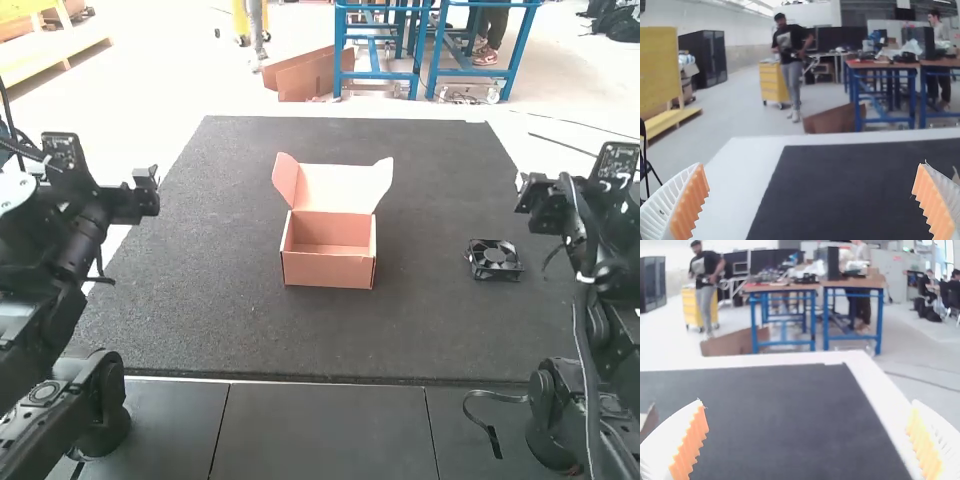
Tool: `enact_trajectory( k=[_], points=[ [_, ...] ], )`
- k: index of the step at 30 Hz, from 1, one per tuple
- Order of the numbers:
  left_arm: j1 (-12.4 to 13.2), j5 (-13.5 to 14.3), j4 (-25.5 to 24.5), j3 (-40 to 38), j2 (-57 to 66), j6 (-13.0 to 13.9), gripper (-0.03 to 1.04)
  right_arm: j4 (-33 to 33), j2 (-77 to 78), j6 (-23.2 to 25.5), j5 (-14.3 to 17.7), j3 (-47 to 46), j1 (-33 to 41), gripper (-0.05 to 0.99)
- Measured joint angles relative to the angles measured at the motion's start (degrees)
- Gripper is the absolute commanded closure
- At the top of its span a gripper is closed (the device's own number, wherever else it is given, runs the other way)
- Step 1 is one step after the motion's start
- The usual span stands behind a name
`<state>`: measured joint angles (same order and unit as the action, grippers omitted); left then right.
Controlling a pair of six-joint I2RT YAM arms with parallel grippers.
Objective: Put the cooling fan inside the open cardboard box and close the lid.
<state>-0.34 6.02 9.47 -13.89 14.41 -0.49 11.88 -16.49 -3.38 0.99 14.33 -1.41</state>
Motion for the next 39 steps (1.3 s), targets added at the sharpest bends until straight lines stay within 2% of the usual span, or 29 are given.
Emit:
enact_trajectory(
  k=[7, 11, 16, 22, 25, 30, 39],
  points=[
    [0.0, 0.0, -3.1, -12.5, 15.6, 0.0, 0.04, -7.8, -17.0, 3.2, 1.1, 16.4, 0.0, 0.03],
    [0.0, 0.0, -10.1, -21.0, 23.3, 0.0, 0.04, -14.3, -24.0, 3.9, 1.6, 25.1, 0.0, 0.03],
    [0.0, 0.0, -20.9, -30.5, 31.3, -0.3, 0.04, -26.2, -29.9, 3.3, 1.2, 34.3, 0.0, 0.03],
    [0.0, 0.2, -28.9, -35.4, 37.3, -0.9, 0.04, -34.5, -35.4, 2.7, 0.3, 42.0, 0.0, 0.05],
    [0.0, 1.5, -32.0, -36.7, 39.2, -0.9, 0.04, -40.7, -40.6, 2.6, 0.3, 46.7, 0.0, 0.05],
    [0.0, 3.0, -34.1, -38.1, 42.4, -0.9, 0.04, -47.8, -50.4, 1.6, 0.1, 51.4, -0.4, 0.05],
    [0.0, 3.4, -35.1, -40.7, 43.4, -0.9, 0.04, -56.4, -59.4, -2.6, 0.1, 52.3, -4.8, 0.05]
  ],
)
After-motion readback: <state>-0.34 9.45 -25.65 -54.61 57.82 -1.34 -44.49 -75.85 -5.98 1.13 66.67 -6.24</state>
